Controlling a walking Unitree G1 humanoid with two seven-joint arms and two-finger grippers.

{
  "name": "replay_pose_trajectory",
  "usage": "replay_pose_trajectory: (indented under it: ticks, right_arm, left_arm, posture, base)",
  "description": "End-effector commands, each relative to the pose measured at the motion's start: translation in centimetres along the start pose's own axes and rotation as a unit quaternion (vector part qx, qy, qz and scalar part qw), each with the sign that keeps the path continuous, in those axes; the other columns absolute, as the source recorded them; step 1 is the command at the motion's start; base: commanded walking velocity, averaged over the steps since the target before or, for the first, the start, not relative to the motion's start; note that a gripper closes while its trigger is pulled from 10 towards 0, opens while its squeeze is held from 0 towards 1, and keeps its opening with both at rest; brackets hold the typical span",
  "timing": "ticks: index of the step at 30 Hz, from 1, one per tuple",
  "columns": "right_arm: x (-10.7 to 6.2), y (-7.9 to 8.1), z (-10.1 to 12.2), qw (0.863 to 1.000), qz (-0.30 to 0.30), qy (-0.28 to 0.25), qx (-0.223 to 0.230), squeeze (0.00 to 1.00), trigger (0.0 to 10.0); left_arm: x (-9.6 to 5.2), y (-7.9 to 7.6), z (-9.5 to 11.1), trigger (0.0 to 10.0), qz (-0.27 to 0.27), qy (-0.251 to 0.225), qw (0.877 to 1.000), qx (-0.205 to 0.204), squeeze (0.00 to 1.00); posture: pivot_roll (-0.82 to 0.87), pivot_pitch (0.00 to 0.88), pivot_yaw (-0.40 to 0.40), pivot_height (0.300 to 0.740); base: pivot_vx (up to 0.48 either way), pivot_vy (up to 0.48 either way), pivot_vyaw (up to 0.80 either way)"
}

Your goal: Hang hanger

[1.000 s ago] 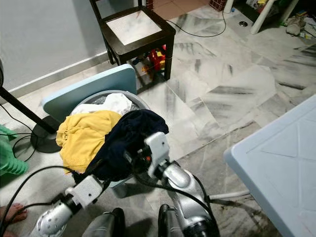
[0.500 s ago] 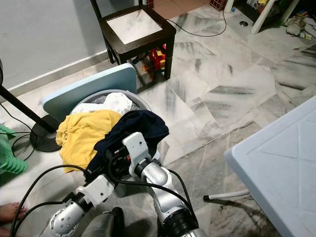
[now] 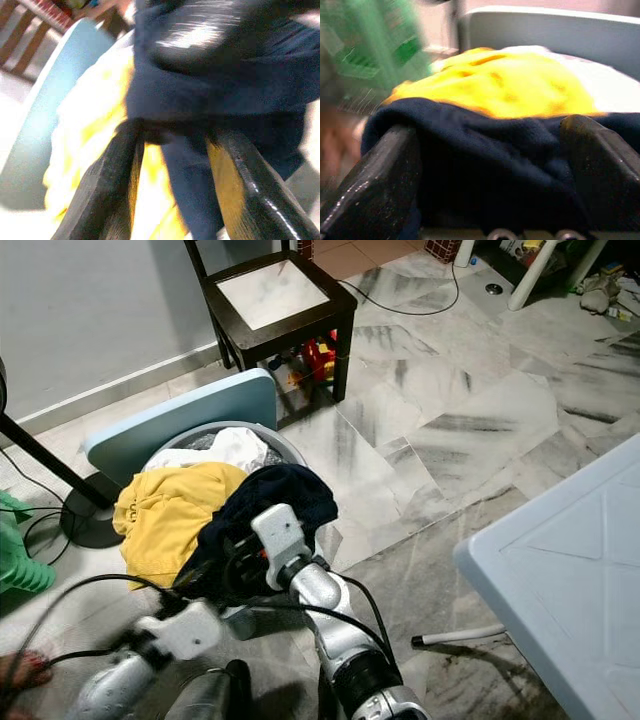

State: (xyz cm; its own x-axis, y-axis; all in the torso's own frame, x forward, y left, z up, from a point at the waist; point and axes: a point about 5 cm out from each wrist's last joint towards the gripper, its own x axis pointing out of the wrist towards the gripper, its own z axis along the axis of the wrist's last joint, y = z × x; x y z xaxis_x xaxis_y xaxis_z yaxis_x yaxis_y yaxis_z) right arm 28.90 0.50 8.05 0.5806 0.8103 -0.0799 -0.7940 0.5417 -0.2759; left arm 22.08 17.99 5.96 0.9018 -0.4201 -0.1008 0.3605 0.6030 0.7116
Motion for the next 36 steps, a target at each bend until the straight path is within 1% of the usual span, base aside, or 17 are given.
replay_pose_trajectory:
  ticks: [1, 2, 5, 6, 7, 11, 12, 13, 21, 23, 25, 26, 28, 30, 31, 34, 36]
  right_arm:
    - [-0.2, 1.2, -0.5, 0.998, 0.046, 0.011, -0.034, 0.00, 10.0]
    - [-0.4, 1.0, -0.6, 0.997, 0.051, 0.012, -0.051, 0.00, 10.0]
    - [-0.8, 0.0, -0.6, 0.997, 0.043, 0.011, -0.060, 0.00, 10.0]
    - [-1.1, -0.6, -0.5, 0.996, 0.041, 0.011, -0.073, 0.00, 10.0]
    - [-1.1, -0.6, -0.5, 0.996, 0.041, 0.011, -0.073, 0.00, 10.0]
    - [-1.9, -2.0, -0.3, 0.994, 0.035, 0.009, -0.103, 0.00, 10.0]
    - [-1.9, -2.0, -0.3, 0.994, 0.035, 0.009, -0.103, 0.00, 10.0]
    - [-2.2, -2.6, -0.2, 0.994, 0.032, 0.008, -0.108, 0.00, 10.0]
    - [-3.7, -4.3, -0.5, 0.993, 0.011, 0.014, -0.121, 0.00, 10.0]
    - [-3.9, -4.5, -0.5, 0.995, 0.001, 0.013, -0.103, 0.00, 10.0]
    - [-4.0, -4.6, -0.5, 0.995, -0.003, 0.011, -0.094, 0.00, 10.0]
    - [-4.0, -4.5, -0.4, 0.997, -0.010, 0.003, -0.075, 0.00, 10.0]
    - [-3.7, -4.5, 0.2, 0.999, -0.027, -0.015, -0.045, 0.00, 10.0]
    - [-3.6, -4.5, 0.3, 0.999, -0.031, -0.019, -0.037, 0.00, 10.0]
    - [-3.3, -4.6, 0.7, 0.999, -0.040, -0.029, -0.022, 0.00, 10.0]
    - [-3.0, -4.6, 1.4, 0.998, -0.046, -0.045, 0.004, 0.00, 10.0]
    - [-2.7, -4.2, 2.0, 0.998, -0.040, -0.056, 0.015, 0.00, 10.0]
  left_arm:
    - [-0.4, -1.0, -0.1, 10.0, -0.019, 0.002, 1.000, -0.010, 0.00]
    - [-0.4, -0.9, -0.1, 10.0, -0.018, 0.003, 1.000, -0.011, 0.00]
    - [-0.4, -0.8, 0.0, 10.0, -0.015, 0.004, 1.000, -0.013, 0.00]
    - [-0.4, -0.8, -0.1, 10.0, -0.015, 0.006, 1.000, -0.015, 0.00]
    - [-0.4, -0.8, -0.1, 10.0, -0.015, 0.006, 1.000, -0.015, 0.00]
    - [-0.3, -0.8, -0.3, 10.0, -0.016, 0.009, 1.000, -0.021, 0.00]
    - [-0.3, -0.8, -0.3, 10.0, -0.016, 0.009, 1.000, -0.021, 0.00]
    - [-0.2, -0.9, -0.3, 10.0, -0.016, 0.011, 1.000, -0.023, 0.00]
    - [0.0, -1.1, -0.5, 10.0, -0.019, 0.015, 0.999, -0.023, 0.00]
    - [0.0, -1.2, -0.5, 10.0, -0.021, 0.015, 0.999, -0.023, 0.00]
    - [0.1, -1.3, -0.3, 10.0, -0.033, 0.008, 0.999, -0.012, 0.00]
    - [0.3, -1.5, -0.1, 10.0, -0.045, 0.001, 0.999, 0.001, 0.00]
    - [0.5, -1.8, 0.1, 10.0, -0.064, -0.011, 0.998, 0.028, 0.00]
    - [0.5, -1.9, 0.1, 10.0, -0.065, -0.014, 0.997, 0.031, 0.00]
    - [0.6, -2.1, 0.2, 10.0, -0.070, -0.018, 0.996, 0.043, 0.00]
    - [0.9, -2.3, 0.2, 10.0, -0.076, -0.024, 0.995, 0.058, 0.00]
    - [1.6, -2.3, 0.1, 10.0, -0.078, -0.029, 0.994, 0.077, 0.00]
  posture:
    - [0.19, 0.297, -0.019, 0.740]
    - [0.19, 0.297, -0.019, 0.740]
    - [0.19, 0.297, -0.023, 0.740]
    - [0.19, 0.296, -0.023, 0.740]
    - [0.19, 0.296, -0.023, 0.740]
    - [0.18, 0.294, -0.022, 0.740]
    - [0.18, 0.294, -0.022, 0.740]
    - [0.18, 0.294, -0.022, 0.740]
    - [0.17, 0.292, -0.018, 0.740]
    - [0.16, 0.291, -0.021, 0.740]
    - [0.16, 0.291, -0.021, 0.740]
    - [0.16, 0.291, -0.021, 0.740]
    - [0.16, 0.292, -0.021, 0.740]
    - [0.15, 0.293, -0.020, 0.740]
    - [0.15, 0.293, -0.020, 0.740]
    - [0.14, 0.296, -0.022, 0.740]
    - [0.14, 0.295, -0.023, 0.740]
  base:
    - [0.000, 0.000, 0.00]
    - [0.000, 0.000, 0.00]
    - [0.000, 0.000, 0.00]
    - [0.000, 0.000, 0.00]
    - [0.000, 0.000, 0.00]
    - [0.000, 0.000, 0.00]
    - [0.000, 0.000, 0.00]
    - [0.000, 0.000, 0.00]
    - [0.000, 0.000, 0.00]
    - [0.000, 0.000, 0.00]
    - [0.000, 0.000, 0.00]
    - [0.000, 0.000, 0.00]
    - [0.000, 0.000, 0.00]
    - [0.000, 0.000, 0.00]
    - [0.000, 0.000, 0.00]
    - [0.000, 0.000, 0.00]
    - [0.000, 0.000, 0.00]
